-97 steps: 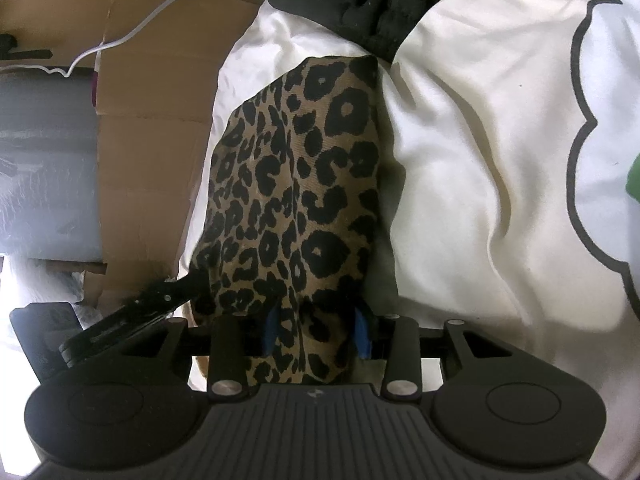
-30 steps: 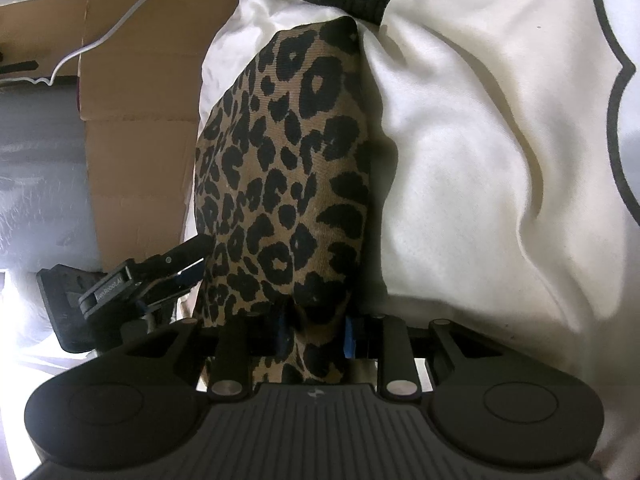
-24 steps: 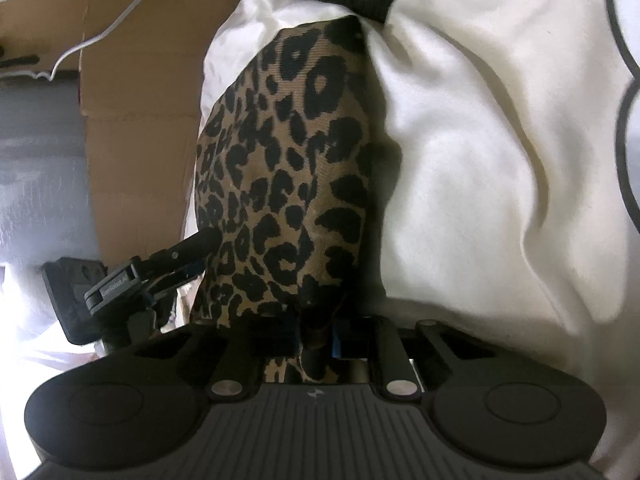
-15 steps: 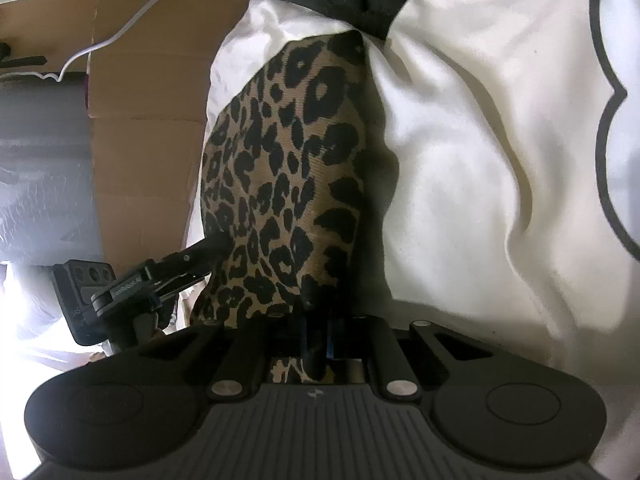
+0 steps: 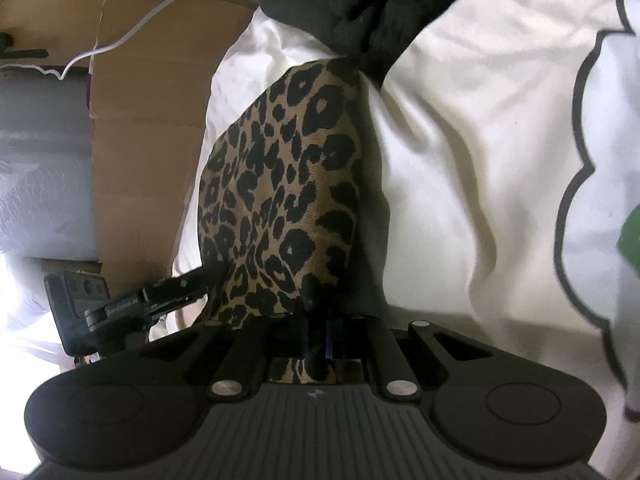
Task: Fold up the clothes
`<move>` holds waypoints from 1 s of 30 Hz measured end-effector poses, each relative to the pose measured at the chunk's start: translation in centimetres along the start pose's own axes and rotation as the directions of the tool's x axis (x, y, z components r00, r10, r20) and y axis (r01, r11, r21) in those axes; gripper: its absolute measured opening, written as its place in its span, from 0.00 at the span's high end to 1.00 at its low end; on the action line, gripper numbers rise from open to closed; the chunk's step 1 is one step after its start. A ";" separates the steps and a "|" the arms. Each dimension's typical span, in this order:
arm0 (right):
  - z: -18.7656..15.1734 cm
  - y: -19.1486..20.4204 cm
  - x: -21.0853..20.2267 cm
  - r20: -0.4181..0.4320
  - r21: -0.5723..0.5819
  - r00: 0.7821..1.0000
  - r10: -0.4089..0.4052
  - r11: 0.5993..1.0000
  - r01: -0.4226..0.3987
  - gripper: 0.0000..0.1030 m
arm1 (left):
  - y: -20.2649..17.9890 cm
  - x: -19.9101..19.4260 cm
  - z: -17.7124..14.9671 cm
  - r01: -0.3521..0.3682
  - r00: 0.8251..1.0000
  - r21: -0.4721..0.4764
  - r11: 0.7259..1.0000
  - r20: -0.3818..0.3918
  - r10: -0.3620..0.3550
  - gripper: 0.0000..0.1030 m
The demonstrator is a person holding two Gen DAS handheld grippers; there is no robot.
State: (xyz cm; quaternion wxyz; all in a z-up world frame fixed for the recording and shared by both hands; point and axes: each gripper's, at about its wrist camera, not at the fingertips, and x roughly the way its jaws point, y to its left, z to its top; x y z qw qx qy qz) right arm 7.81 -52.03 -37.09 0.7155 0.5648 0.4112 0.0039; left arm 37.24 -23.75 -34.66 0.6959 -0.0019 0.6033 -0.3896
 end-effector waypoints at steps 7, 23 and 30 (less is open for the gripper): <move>0.2 -0.5 0.1 -0.008 0.015 1.000 -0.002 1.000 0.002 0.90 | -0.3 0.0 0.2 -0.002 1.000 0.029 1.000 -0.016 0.003 0.49; 0.0 -0.9 0.4 -0.009 0.042 1.000 -0.002 0.999 0.002 0.87 | -1.6 1.7 0.7 -0.030 0.999 0.050 0.998 -0.033 0.031 0.44; -0.1 0.3 0.1 0.001 0.006 1.000 -0.015 1.000 0.015 0.83 | -2.6 0.2 1.1 -0.075 0.997 0.073 0.994 -0.028 0.078 0.56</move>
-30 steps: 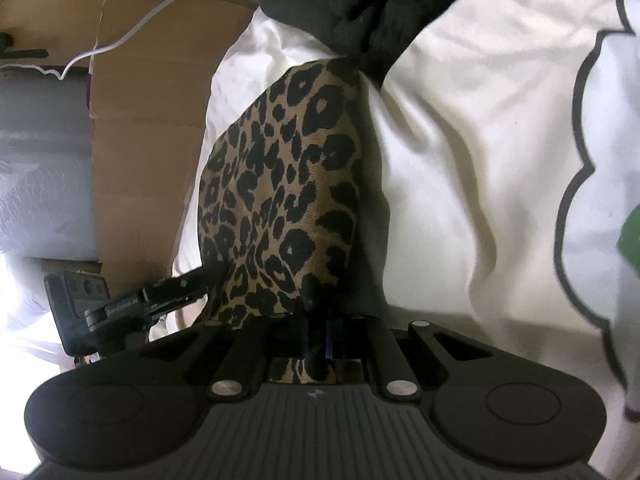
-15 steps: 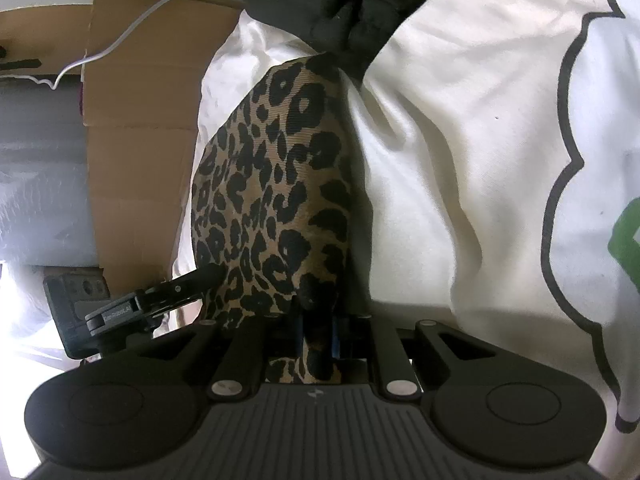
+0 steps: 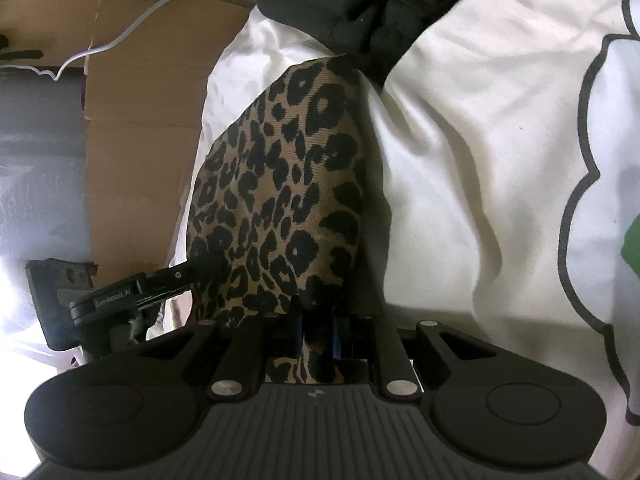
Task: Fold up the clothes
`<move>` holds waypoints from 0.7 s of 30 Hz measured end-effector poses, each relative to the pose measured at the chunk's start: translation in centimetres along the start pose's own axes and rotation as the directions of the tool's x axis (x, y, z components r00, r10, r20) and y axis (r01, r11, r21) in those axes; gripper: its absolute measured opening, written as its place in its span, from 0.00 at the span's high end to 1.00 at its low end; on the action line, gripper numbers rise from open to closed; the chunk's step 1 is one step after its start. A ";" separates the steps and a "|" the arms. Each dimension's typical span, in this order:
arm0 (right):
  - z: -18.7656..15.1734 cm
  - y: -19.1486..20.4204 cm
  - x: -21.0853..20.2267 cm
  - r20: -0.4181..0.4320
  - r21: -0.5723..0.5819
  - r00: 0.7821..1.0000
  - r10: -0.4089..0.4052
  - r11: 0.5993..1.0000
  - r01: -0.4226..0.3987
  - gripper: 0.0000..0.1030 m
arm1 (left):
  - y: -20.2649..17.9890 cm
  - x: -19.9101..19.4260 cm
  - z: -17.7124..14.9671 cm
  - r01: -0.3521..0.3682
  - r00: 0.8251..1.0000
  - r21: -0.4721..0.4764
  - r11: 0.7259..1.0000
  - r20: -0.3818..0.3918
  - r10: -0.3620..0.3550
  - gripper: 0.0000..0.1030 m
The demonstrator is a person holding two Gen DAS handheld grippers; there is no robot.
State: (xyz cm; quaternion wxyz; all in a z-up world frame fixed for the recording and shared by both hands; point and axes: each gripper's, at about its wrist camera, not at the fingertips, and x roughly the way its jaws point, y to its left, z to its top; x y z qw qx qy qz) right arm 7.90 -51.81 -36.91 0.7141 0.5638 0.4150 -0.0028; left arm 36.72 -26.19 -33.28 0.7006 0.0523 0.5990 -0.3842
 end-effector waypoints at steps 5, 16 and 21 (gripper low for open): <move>0.1 -0.5 -0.7 0.032 0.021 0.999 0.005 1.000 -0.006 0.66 | 0.0 0.9 -0.1 -0.002 0.999 -0.002 1.000 -0.052 0.002 0.28; 0.8 -1.2 -0.1 0.047 0.059 0.999 0.012 0.998 -0.015 0.59 | -0.3 3.0 -0.1 0.048 0.999 0.030 0.998 -0.027 -0.047 0.15; 1.0 -0.4 0.5 0.047 0.056 0.999 -0.010 0.998 0.007 0.72 | -0.2 2.6 0.5 0.016 0.999 0.012 1.000 -0.038 -0.015 0.41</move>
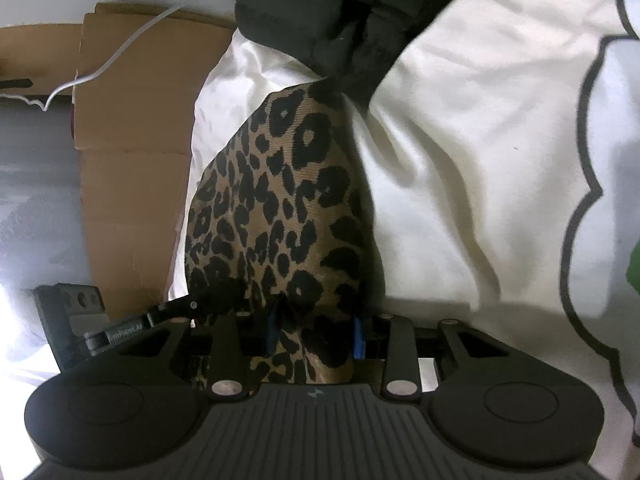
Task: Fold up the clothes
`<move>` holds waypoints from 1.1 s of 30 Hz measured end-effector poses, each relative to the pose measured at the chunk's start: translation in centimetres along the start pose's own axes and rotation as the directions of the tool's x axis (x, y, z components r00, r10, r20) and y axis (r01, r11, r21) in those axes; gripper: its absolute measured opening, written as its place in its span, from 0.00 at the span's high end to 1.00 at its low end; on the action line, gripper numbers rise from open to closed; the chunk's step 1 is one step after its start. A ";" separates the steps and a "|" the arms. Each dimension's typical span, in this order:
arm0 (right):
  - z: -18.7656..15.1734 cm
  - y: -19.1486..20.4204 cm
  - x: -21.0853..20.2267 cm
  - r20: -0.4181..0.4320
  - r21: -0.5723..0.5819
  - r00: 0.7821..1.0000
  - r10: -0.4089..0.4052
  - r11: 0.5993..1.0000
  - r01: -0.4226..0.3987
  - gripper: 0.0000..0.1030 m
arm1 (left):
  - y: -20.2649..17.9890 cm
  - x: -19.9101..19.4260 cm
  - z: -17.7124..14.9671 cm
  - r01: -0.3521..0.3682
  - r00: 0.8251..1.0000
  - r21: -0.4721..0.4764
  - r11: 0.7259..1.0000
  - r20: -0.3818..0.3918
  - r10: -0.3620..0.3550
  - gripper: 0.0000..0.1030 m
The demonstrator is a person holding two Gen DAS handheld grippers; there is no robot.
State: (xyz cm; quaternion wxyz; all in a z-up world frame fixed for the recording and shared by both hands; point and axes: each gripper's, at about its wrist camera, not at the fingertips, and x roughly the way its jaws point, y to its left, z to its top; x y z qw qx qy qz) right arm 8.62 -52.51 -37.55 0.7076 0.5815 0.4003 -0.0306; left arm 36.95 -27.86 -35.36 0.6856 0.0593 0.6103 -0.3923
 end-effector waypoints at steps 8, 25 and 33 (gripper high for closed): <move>-0.4 2.9 0.2 0.011 -0.079 0.995 -0.103 0.991 0.104 0.88 | -1.8 -1.3 -0.2 -0.053 0.998 0.023 0.998 0.028 0.053 0.65; -1.5 8.2 -2.5 0.076 -0.231 0.987 -0.143 0.960 0.157 0.94 | -5.8 -6.4 -2.1 -0.123 0.980 0.029 0.992 0.162 0.117 0.76; -3.4 11.8 -5.1 0.114 -0.335 0.983 -0.143 0.926 0.174 0.94 | -7.1 -9.8 -4.2 -0.155 0.958 -0.032 0.987 0.238 0.158 0.76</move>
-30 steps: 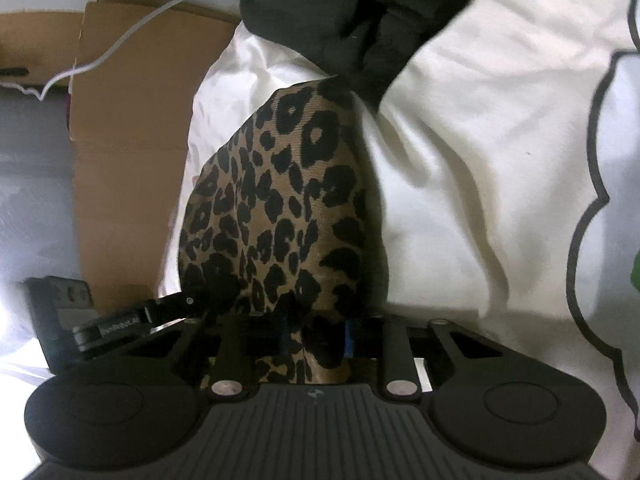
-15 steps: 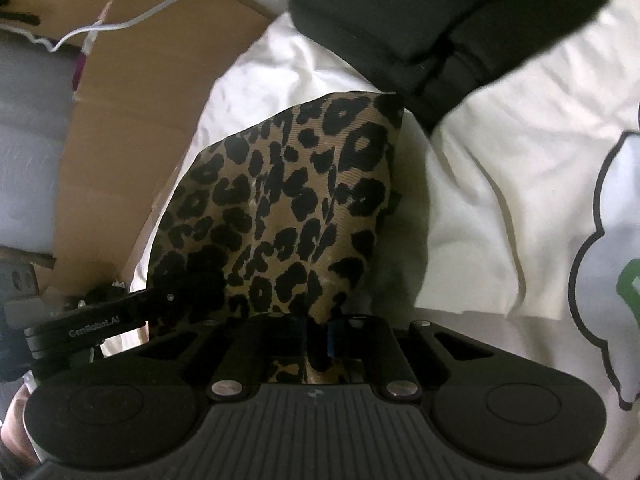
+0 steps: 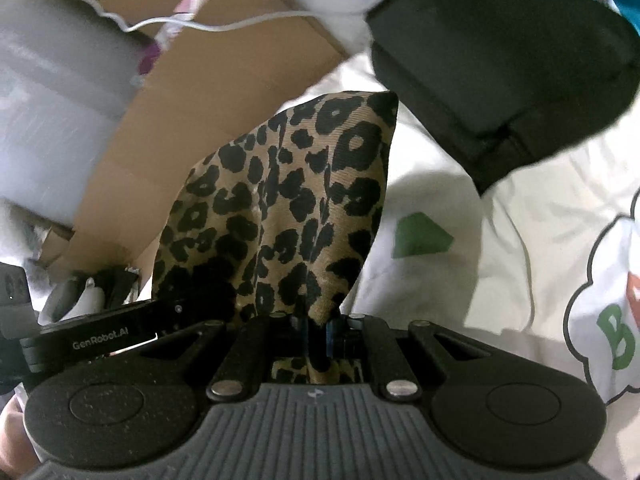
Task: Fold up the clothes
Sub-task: 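Lift the gripped garment up off the sheet with both tools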
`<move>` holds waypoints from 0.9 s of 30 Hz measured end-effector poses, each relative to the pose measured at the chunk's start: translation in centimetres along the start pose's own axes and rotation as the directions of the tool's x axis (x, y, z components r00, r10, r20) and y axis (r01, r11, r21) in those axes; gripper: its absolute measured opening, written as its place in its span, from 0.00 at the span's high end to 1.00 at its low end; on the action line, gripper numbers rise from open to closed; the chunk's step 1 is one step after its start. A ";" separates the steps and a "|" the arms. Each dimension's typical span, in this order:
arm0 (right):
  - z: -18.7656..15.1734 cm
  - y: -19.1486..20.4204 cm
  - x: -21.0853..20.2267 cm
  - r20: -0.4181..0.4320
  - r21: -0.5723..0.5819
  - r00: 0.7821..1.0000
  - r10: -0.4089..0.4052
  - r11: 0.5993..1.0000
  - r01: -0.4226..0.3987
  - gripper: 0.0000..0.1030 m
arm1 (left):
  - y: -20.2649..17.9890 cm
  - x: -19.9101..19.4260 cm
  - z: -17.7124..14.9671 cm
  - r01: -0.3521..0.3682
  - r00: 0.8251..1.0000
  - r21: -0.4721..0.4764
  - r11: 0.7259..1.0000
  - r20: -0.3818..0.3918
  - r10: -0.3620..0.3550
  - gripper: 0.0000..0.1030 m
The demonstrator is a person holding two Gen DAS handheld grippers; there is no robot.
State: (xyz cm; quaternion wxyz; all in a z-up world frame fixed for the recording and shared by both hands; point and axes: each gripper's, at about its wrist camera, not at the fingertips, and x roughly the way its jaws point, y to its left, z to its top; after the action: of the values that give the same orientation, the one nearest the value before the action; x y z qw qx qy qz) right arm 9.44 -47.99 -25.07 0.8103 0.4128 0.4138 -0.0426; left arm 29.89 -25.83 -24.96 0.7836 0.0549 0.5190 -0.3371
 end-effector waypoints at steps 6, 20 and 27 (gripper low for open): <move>0.2 4.2 -2.7 0.057 -0.136 0.998 0.010 0.991 -0.002 0.94 | -0.9 -4.4 -1.2 -0.039 0.993 -0.026 0.999 0.114 0.042 0.77; -0.6 10.1 -6.9 0.118 -0.344 0.992 0.042 0.939 0.001 0.94 | -1.9 -10.5 -3.4 -0.068 0.960 -0.079 0.995 0.266 0.087 0.77; -0.5 11.4 -8.4 0.155 -0.405 0.986 0.056 0.914 0.012 0.94 | -2.2 -11.5 -3.4 -0.065 0.948 -0.106 0.992 0.304 0.094 0.77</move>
State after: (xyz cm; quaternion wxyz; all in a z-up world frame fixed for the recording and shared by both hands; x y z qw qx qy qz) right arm 8.35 -42.41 -12.09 0.9096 0.2362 0.3413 0.0194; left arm 23.25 -20.61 -16.14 0.8697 -0.0147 0.4030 -0.2847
